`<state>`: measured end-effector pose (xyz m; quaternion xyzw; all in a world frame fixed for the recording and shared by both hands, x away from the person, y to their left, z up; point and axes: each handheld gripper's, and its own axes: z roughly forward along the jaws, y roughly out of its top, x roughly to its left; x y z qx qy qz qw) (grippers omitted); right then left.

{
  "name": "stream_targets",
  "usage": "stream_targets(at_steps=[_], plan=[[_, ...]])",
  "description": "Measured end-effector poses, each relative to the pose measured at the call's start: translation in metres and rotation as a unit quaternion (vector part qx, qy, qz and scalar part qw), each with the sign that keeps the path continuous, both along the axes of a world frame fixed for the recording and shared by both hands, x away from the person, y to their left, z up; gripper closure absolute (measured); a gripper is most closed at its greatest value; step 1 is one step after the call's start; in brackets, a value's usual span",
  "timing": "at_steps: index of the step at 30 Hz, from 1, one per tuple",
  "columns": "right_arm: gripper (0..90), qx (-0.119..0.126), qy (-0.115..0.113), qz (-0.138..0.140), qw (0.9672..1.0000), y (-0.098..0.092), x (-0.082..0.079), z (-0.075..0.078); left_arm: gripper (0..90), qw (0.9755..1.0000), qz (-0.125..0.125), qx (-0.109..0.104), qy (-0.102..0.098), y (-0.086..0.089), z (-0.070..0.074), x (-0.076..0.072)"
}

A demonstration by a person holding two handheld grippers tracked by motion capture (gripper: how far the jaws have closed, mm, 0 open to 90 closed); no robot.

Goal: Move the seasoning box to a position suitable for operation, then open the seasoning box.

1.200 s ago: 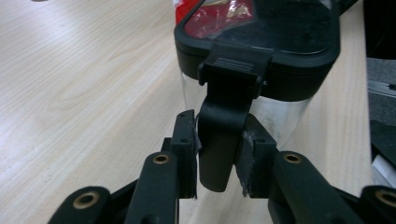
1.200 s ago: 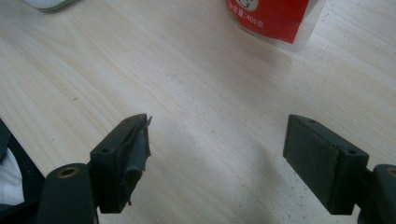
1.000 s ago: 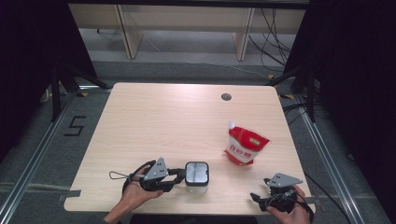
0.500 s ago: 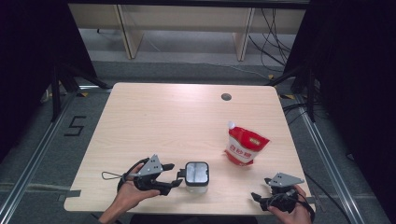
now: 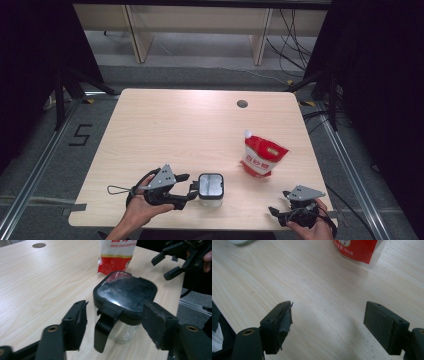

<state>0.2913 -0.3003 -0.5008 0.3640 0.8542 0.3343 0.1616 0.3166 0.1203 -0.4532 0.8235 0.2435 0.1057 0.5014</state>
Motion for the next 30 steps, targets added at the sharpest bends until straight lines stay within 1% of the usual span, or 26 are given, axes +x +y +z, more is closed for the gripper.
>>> stream_targets(at_steps=[2, 4, 5, 7, 8, 9, 11, 12, 13, 14, 15, 16, 17, 18, 19, 20, 21, 22, 23, 24, 25, 26, 27, 28, 29, 30], plan=[[23.7, 0.004, 0.007, -0.01, 0.9999, 0.001, -0.001, 0.0, 47.9, 1.0, -0.004, -0.004, -0.003, -0.002, 0.003, -0.001], [23.7, 0.0, 0.004, -0.005, 1.0, 0.001, -0.001, 0.0, 58.9, 0.9997, -0.006, -0.008, -0.021, -0.005, 0.004, -0.002], [23.7, -0.001, 0.003, -0.005, 1.0, 0.001, -0.001, 0.0, 63.8, 0.9996, -0.003, -0.005, -0.028, -0.006, 0.006, -0.003], [23.7, 0.001, 0.007, -0.01, 0.9999, 0.002, -0.002, 0.001, 72.2, 0.9992, -0.01, -0.003, -0.037, -0.008, 0.008, -0.003], [23.7, 0.001, 0.003, -0.005, 1.0, 0.002, -0.001, 0.001, 76.6, 0.9992, -0.011, -0.005, -0.039, -0.009, 0.008, -0.003], [23.7, 0.0, -0.006, 0.004, 1.0, 0.001, 0.0, 0.0, 79.9, 0.999, -0.011, -0.005, -0.043, -0.01, 0.009, -0.002], [23.8, 0.004, 0.0, -0.009, 1.0, 0.001, -0.002, 0.002, 85.0, 0.9987, -0.001, -0.006, -0.05, -0.012, 0.01, -0.001], [23.9, 0.008, -0.01, -0.007, 0.9999, 0.001, -0.001, 0.002, 87.0, 0.9988, 0.004, -0.005, -0.049, -0.012, 0.01, -0.001], [24.1, 0.012, -0.011, -0.009, 0.9998, 0.0, -0.001, 0.003, 88.2, 0.9985, 0.0, -0.006, -0.054, -0.013, 0.01, 0.001], [24.2, 0.017, -0.015, -0.01, 0.9997, 0.0, -0.001, 0.004, 88.9, 0.9987, 0.008, -0.006, -0.049, -0.014, 0.009, 0.001], [24.7, 0.024, -0.018, -0.012, 0.9995, 0.0, -0.001, 0.005, 89.1, 0.9988, 0.008, -0.008, -0.048, -0.015, 0.008, 0.003], [25.3, 0.03, -0.03, -0.017, 0.999, -0.001, -0.002, 0.007, 89.1, 0.999, 0.01, -0.007, -0.044, -0.016, 0.007, 0.004], [26.2, 0.039, -0.031, -0.018, 0.9986, 0.0, -0.003, 0.009, 89.2, 0.999, 0.008, -0.008, -0.043, -0.017, 0.006, 0.005], [28.8, 0.043, -0.04, -0.013, 0.9982, 0.0, -0.003, 0.011, 89.2, 0.9991, 0.011, -0.005, -0.04, -0.017, 0.006, 0.005], [31.9, 0.056, -0.042, -0.013, 0.9975, 0.001, -0.005, 0.013, 89.2, 0.9992, 0.012, -0.009, -0.036, -0.018, 0.006, 0.006], [34.5, 0.058, -0.054, 0.001, 0.9969, 0.002, -0.004, 0.015, 89.2, 0.9991, 0.005, -0.011, -0.04, -0.018, 0.006, 0.008], [38.0, 0.063, -0.058, 0.004, 0.9963, 0.005, -0.005, 0.016, 89.2, 0.9992, 0.01, -0.01, -0.037, -0.018, 0.007, 0.008], [41.7, 0.061, -0.073, 0.015, 0.9954, 0.006, -0.005, 0.018, 89.2, 0.9993, 0.014, -0.014, -0.03, -0.019, 0.006, 0.008], [44.2, 0.057, -0.093, 0.025, 0.9937, 0.008, -0.005, 0.021, 89.2, 0.9993, 0.01, -0.012, -0.034, -0.018, 0.006, 0.009], [46.3, 0.06, -0.1, 0.029, 0.9927, 0.01, -0.006, 0.022, 89.2, 0.9993, 0.005, -0.01, -0.035, -0.018, 0.005, 0.011], [48.7, 0.066, -0.105, 0.035, 0.9917, 0.012, -0.007, 0.025, 89.2, 0.9994, 0.014, -0.01, -0.029, -0.018, 0.004, 0.009], [50.5, 0.068, -0.115, 0.038, 0.9903, 0.015, -0.008, 0.027, 89.2, 0.9994, 0.015, -0.008, -0.03, -0.017, 0.003, 0.009], [52.1, 0.073, -0.112, 0.036, 0.9904, 0.019, -0.01, 0.028, 89.2, 0.9994, 0.013, -0.005, -0.032, -0.016, 0.003, 0.009], [54.5, 0.07, -0.12, 0.043, 0.9894, 0.02, -0.009, 0.029, 89.2, 0.9994, 0.019, -0.008, -0.03, -0.016, 0.002, 0.008], [55.0, 0.075, -0.114, 0.042, 0.9898, 0.024, -0.01, 0.03, 89.2, 0.9992, 0.02, -0.005, -0.034, -0.016, 0.002, 0.009], [55.8, 0.071, -0.121, 0.05, 0.9889, 0.025, -0.009, 0.03, 89.1, 0.9991, 0.022, 0.0, -0.036, -0.014, 0.002, 0.009]])
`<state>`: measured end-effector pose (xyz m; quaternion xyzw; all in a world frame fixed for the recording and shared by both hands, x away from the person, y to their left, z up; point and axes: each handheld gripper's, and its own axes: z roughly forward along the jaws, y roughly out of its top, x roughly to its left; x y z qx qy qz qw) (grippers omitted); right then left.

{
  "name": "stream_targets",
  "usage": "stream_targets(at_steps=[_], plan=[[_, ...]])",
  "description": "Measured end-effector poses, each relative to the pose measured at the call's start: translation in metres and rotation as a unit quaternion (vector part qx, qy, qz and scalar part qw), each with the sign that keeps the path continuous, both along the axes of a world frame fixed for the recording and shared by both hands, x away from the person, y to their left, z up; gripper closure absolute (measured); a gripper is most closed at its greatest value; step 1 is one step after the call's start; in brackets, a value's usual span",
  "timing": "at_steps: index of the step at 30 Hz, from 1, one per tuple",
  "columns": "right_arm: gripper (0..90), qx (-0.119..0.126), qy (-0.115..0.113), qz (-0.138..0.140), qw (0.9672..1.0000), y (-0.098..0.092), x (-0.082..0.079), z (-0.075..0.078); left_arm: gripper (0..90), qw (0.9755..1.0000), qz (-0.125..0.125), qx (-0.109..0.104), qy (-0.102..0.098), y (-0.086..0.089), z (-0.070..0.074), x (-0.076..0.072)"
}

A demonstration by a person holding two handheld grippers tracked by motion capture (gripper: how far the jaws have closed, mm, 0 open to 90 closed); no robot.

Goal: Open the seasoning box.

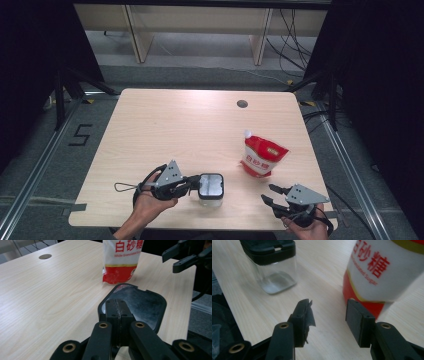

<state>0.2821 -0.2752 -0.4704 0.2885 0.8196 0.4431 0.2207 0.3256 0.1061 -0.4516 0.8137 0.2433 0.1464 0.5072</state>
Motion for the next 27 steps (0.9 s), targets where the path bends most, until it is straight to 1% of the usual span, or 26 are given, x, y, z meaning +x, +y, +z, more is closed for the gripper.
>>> stream_targets(at_steps=[2, 3, 4, 6, 7, 9, 10, 11, 12, 13, 14, 15, 16, 17, 18, 19, 20, 21, 22, 23, 24, 26, 27], plan=[[56.9, 0.002, -0.002, 0.006, 1.0, 0.005, -0.001, 0.001, 89.1, 1.0, 0.003, -0.001, -0.002, 0.002, 0.0, 0.001], [57.4, 0.007, -0.002, 0.009, 0.9999, 0.008, -0.001, 0.001, 89.1, 1.0, 0.005, -0.003, 0.0, 0.002, 0.0, 0.001], [57.8, 0.008, -0.008, 0.014, 0.9998, 0.01, 0.0, 0.001, 89.1, 1.0, 0.003, -0.003, -0.001, 0.003, 0.0, 0.001], [58.5, 0.015, 0.01, 0.006, 0.9998, 0.014, -0.002, 0.0, 89.2, 1.0, 0.005, -0.001, 0.0, 0.004, -0.001, 0.001], [59.2, 0.012, 0.003, 0.013, 0.9998, 0.015, -0.001, 0.0, 89.1, 1.0, 0.003, 0.001, -0.001, 0.004, -0.002, 0.0], [60.4, 0.014, 0.004, 0.017, 0.9997, 0.017, 0.0, 0.0, 89.2, 1.0, 0.003, 0.005, 0.0, 0.004, -0.002, -0.001], [60.9, 0.012, -0.002, 0.02, 0.9997, 0.019, 0.001, 0.0, 89.1, 1.0, 0.003, 0.006, -0.001, 0.004, -0.003, -0.001], [61.7, 0.012, 0.0, 0.022, 0.9997, 0.02, 0.0, 0.0, 89.1, 1.0, 0.004, 0.003, 0.003, 0.004, -0.004, -0.001], [62.3, 0.014, -0.001, 0.03, 0.9995, 0.02, 0.001, 0.0, 89.1, 1.0, 0.005, 0.005, 0.003, 0.004, -0.004, -0.002], [63.1, 0.014, 0.001, 0.024, 0.9996, 0.022, 0.001, 0.001, 89.1, 1.0, 0.004, 0.007, 0.003, 0.005, -0.004, -0.001], [64.1, 0.015, -0.001, 0.026, 0.9995, 0.023, 0.001, 0.0, 89.2, 0.9999, 0.001, 0.016, 0.001, 0.006, -0.004, -0.001], [65.3, 0.017, -0.003, 0.026, 0.9995, 0.024, 0.001, 0.001, 89.1, 0.9999, 0.004, 0.011, 0.002, 0.005, -0.004, -0.002], [66.4, 0.019, -0.005, 0.034, 0.9992, 0.026, 0.003, 0.001, 89.1, 0.9999, 0.009, 0.007, 0.005, 0.005, -0.004, -0.003], [67.3, 0.018, -0.001, 0.036, 0.9992, 0.027, 0.003, 0.001, 89.2, 1.0, 0.005, 0.007, 0.001, 0.005, -0.004, -0.002], [68.7, 0.022, 0.004, 0.032, 0.9992, 0.029, 0.003, 0.001, 89.2, 0.9999, 0.001, 0.012, -0.002, 0.005, -0.004, -0.002], [70.2, 0.024, 0.005, 0.036, 0.9991, 0.032, 0.003, 0.001, 89.1, 0.9999, 0.002, 0.017, 0.0, 0.005, -0.004, -0.003], [71.1, 0.025, 0.002, 0.042, 0.9988, 0.034, 0.006, 0.0, 89.1, 0.9998, 0.004, 0.02, 0.001, 0.006, -0.003, -0.004], [72.6, 0.024, 0.006, 0.043, 0.9988, 0.037, 0.006, 0.001, 89.1, 0.9999, 0.003, 0.015, 0.002, 0.006, -0.004, -0.003], [74.0, 0.024, 0.005, 0.048, 0.9985, 0.04, 0.007, 0.001, 89.1, 0.9998, 0.007, 0.017, 0.001, 0.006, -0.003, -0.004], [75.3, 0.022, 0.004, 0.061, 0.9979, 0.043, 0.008, 0.0, 89.1, 0.9999, 0.006, 0.015, 0.002, 0.007, -0.004, -0.004], [76.5, 0.024, 0.0, 0.064, 0.9977, 0.046, 0.009, 0.0, 89.1, 0.9999, 0.006, 0.01, 0.004, 0.007, -0.004, -0.005], [78.3, 0.021, -0.001, 0.076, 0.9968, 0.054, 0.01, 0.001, 89.1, 0.9998, 0.007, 0.017, 0.001, 0.008, -0.003, -0.006], [78.7, 0.02, -0.001, 0.076, 0.9969, 0.056, 0.01, 0.001, 89.1, 0.9998, 0.007, 0.017, 0.002, 0.008, -0.003, -0.006]])
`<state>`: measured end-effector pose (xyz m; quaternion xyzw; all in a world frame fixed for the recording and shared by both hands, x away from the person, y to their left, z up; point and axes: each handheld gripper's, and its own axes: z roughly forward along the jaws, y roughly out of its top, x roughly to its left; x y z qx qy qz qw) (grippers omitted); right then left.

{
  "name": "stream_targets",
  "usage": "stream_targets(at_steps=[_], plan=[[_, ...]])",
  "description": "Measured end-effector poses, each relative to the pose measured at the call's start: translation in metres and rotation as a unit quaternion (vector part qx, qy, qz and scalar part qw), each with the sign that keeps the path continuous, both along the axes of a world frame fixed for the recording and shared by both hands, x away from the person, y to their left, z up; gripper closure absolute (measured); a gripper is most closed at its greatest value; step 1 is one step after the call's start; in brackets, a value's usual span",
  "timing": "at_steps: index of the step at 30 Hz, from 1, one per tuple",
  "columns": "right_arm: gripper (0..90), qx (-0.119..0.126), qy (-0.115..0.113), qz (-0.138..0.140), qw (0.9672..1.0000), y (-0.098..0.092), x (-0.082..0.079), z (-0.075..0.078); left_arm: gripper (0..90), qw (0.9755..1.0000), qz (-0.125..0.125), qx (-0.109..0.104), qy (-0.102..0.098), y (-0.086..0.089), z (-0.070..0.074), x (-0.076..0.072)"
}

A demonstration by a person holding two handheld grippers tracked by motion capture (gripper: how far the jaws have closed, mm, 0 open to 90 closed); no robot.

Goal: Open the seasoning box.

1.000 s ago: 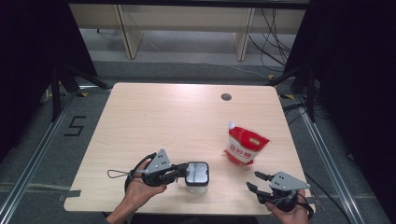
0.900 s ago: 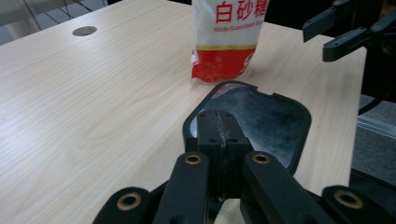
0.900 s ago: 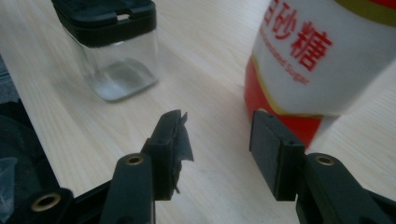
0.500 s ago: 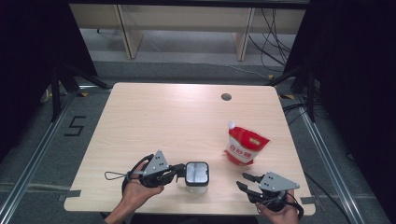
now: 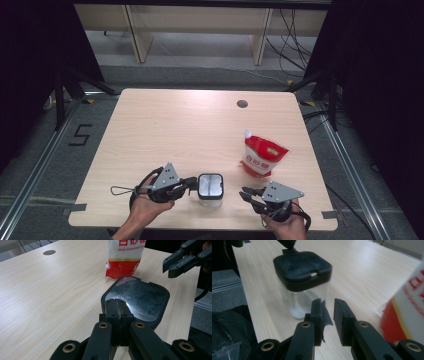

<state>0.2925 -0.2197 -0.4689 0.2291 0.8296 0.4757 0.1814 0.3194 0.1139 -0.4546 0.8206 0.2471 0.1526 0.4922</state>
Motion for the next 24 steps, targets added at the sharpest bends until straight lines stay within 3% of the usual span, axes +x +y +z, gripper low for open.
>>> stream_targets(at_steps=[6, 9, 11, 24], plan=[[82.8, -0.007, 0.013, 0.021, 0.9997, 0.014, 0.003, -0.002, 89.1, 1.0, -0.001, -0.009, 0.002, 0.0, -0.001, -0.001], [84.3, -0.007, 0.013, 0.029, 0.9995, 0.018, 0.005, -0.003, 89.2, 1.0, -0.002, -0.007, -0.005, 0.001, -0.001, -0.001], [84.7, -0.01, 0.011, 0.033, 0.9993, 0.02, 0.006, -0.003, 89.2, 0.9999, 0.001, -0.012, 0.001, 0.0, -0.002, -0.001], [86.6, -0.015, 0.016, 0.034, 0.9992, 0.026, 0.008, -0.003, 89.2, 1.0, 0.004, -0.007, -0.001, 0.003, -0.001, -0.002]])
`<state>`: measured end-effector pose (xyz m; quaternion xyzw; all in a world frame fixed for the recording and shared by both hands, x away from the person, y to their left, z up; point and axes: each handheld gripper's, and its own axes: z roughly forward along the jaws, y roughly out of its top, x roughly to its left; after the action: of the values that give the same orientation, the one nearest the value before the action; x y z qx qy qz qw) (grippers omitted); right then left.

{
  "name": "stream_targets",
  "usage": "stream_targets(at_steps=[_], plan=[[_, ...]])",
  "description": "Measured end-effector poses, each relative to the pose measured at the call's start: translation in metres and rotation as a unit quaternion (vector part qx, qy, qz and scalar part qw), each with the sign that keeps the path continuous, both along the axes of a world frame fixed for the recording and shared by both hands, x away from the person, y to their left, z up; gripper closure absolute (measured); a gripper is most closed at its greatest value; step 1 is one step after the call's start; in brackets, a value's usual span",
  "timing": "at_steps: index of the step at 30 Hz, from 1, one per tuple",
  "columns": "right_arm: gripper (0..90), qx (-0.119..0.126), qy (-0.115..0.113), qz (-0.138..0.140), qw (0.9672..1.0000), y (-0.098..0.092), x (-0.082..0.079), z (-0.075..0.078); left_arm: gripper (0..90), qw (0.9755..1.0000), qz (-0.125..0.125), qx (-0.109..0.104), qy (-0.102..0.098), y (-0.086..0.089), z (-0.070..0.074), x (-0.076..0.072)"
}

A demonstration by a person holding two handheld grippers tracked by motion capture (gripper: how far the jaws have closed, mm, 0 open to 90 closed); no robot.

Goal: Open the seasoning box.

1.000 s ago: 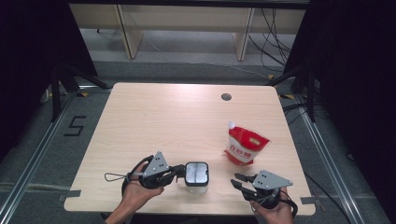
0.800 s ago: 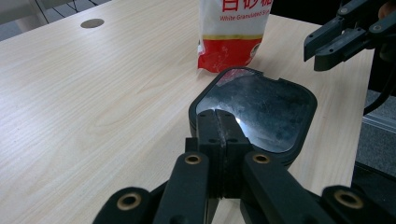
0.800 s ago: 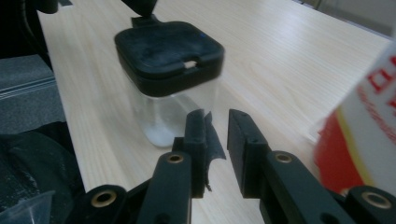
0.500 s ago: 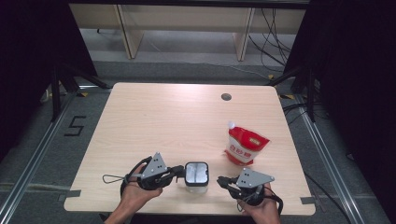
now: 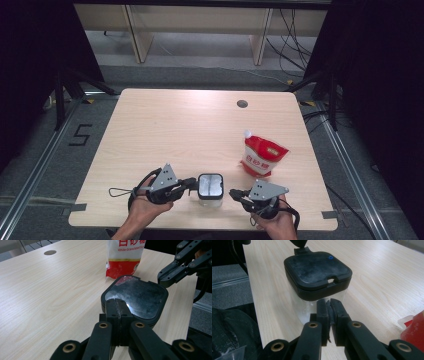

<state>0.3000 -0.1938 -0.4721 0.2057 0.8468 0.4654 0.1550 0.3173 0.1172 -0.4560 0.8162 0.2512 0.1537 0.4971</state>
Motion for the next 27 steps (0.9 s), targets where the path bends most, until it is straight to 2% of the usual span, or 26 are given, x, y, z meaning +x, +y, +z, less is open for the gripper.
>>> stream_targets(at_steps=[2, 3, 4, 6, 8, 9, 10, 18, 20, 23, 24, 27], plan=[[86.9, 0.0, -0.002, 0.0, 1.0, 0.001, 0.001, -0.001, 89.2, 1.0, -0.002, -0.002, 0.002, 0.0, 0.0, 0.0], [87.0, -0.003, 0.0, 0.002, 1.0, 0.001, 0.001, -0.001, 89.2, 1.0, -0.007, 0.003, -0.004, 0.001, 0.0, 0.001], [87.2, 0.005, -0.003, 0.004, 1.0, 0.003, 0.001, -0.002, 89.2, 1.0, -0.003, 0.0, 0.001, 0.0, 0.0, 0.0], [87.5, -0.002, -0.004, 0.007, 1.0, 0.003, 0.002, -0.001, 89.2, 1.0, -0.002, -0.005, 0.003, 0.001, -0.001, 0.0], [87.7, 0.002, -0.002, 0.011, 0.9999, 0.004, 0.002, 0.0, 89.2, 1.0, 0.001, -0.008, 0.006, 0.002, -0.001, 0.0], [87.8, 0.005, -0.002, 0.013, 0.9999, 0.006, 0.002, -0.001, 89.2, 0.9996, 0.008, -0.022, 0.013, 0.001, -0.003, -0.001], [88.1, 0.003, -0.004, 0.016, 0.9999, 0.006, 0.003, -0.001, 89.2, 0.9996, 0.004, -0.024, 0.011, 0.002, -0.003, 0.0], [89.8, -0.003, -0.004, 0.021, 0.9998, 0.011, 0.004, 0.0, 89.2, 0.9994, 0.009, -0.028, 0.015, 0.002, -0.004, 0.0], [90.0, -0.002, -0.002, 0.02, 0.9998, 0.012, 0.004, 0.0, 89.2, 0.9995, 0.002, -0.029, 0.011, 0.003, -0.004, 0.001], [90.0, -0.004, -0.006, 0.025, 0.9997, 0.013, 0.005, 0.0, 89.2, 0.9988, 0.011, -0.041, 0.023, 0.004, -0.005, 0.0], [90.0, -0.005, -0.007, 0.025, 0.9997, 0.013, 0.005, 0.001, 89.2, 0.9992, 0.007, -0.035, 0.016, 0.004, -0.005, 0.0], [90.0, -0.002, -0.007, 0.028, 0.9996, 0.015, 0.005, 0.002, 89.2, 0.9993, 0.007, -0.033, 0.016, 0.004, -0.005, 0.0]])
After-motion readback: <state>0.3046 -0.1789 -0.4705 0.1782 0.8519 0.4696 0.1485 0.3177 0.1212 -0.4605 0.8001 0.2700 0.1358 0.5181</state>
